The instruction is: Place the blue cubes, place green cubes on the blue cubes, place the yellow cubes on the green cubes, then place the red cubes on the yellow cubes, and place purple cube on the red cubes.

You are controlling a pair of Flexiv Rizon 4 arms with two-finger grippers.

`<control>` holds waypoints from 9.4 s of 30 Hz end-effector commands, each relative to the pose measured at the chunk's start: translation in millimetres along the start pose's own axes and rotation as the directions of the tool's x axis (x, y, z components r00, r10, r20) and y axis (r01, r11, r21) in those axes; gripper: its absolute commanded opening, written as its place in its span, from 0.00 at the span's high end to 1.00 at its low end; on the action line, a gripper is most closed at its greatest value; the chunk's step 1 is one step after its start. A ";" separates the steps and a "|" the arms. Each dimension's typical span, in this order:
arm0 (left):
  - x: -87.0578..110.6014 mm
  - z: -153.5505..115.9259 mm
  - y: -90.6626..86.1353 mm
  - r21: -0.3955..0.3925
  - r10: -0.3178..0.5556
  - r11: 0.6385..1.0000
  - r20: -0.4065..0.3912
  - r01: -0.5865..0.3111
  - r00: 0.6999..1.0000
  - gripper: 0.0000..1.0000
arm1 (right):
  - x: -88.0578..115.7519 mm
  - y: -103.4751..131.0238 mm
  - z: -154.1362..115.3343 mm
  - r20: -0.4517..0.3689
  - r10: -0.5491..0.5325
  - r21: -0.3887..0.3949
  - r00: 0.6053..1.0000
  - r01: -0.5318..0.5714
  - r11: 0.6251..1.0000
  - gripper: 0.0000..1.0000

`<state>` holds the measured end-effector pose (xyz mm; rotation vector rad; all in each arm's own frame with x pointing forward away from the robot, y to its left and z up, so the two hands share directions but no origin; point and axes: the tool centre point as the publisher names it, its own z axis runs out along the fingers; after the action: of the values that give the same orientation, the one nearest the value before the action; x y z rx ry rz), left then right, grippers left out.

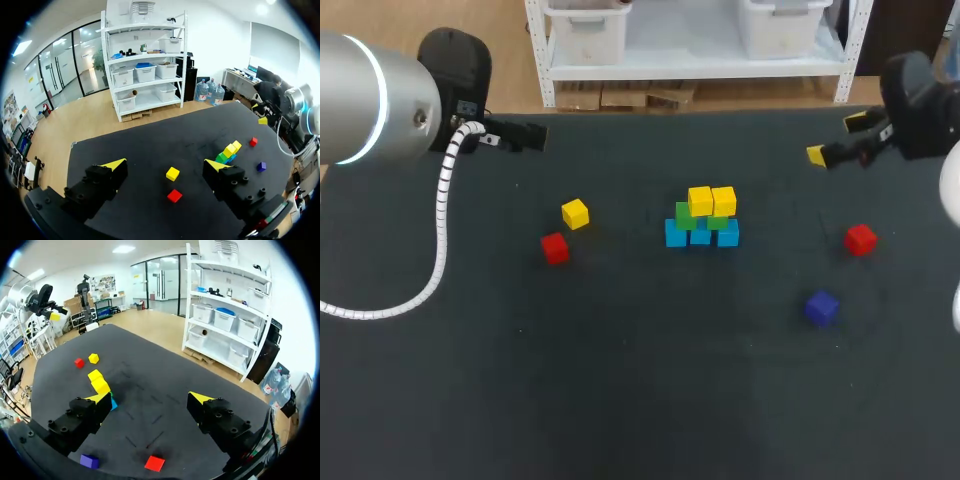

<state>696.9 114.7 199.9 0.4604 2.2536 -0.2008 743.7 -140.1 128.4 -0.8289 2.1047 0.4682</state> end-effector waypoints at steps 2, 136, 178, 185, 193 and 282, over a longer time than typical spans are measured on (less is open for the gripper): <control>-0.2 -0.4 0.8 0.003 0.000 1.000 -0.001 0.000 1.000 0.00 | 1.2 2.1 -3.3 0.006 -0.001 0.008 1.000 0.001 1.000 0.00; 111.7 182.6 -19.7 0.417 0.539 0.842 -0.670 -0.342 0.511 0.89 | -0.7 2.8 -3.3 0.011 -0.004 -0.004 1.000 0.004 1.000 0.00; 13.5 149.0 -147.1 0.722 0.914 0.402 -0.281 -0.564 0.292 1.00 | -0.7 2.8 -3.3 0.011 -0.004 -0.004 1.000 0.004 1.000 0.00; 17.8 154.9 -148.1 0.726 0.913 0.406 -0.292 -0.555 0.286 1.00 | -0.7 2.8 -3.3 0.011 -0.004 -0.004 1.000 0.004 1.000 0.00; 24.9 154.9 -158.8 0.739 0.912 0.408 -0.303 -0.536 0.276 1.00 | -0.7 2.8 -3.3 0.011 -0.004 -0.004 1.000 0.004 1.000 0.00; 76.7 112.8 -98.1 0.561 0.672 0.741 -0.613 -0.370 0.416 0.28 | -0.7 2.8 -3.3 0.011 -0.004 -0.004 1.000 0.004 1.000 0.00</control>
<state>706.4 -7.5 69.8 1.8547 2.7426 -0.0073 739.9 -138.5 131.7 -0.8279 2.0970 0.4664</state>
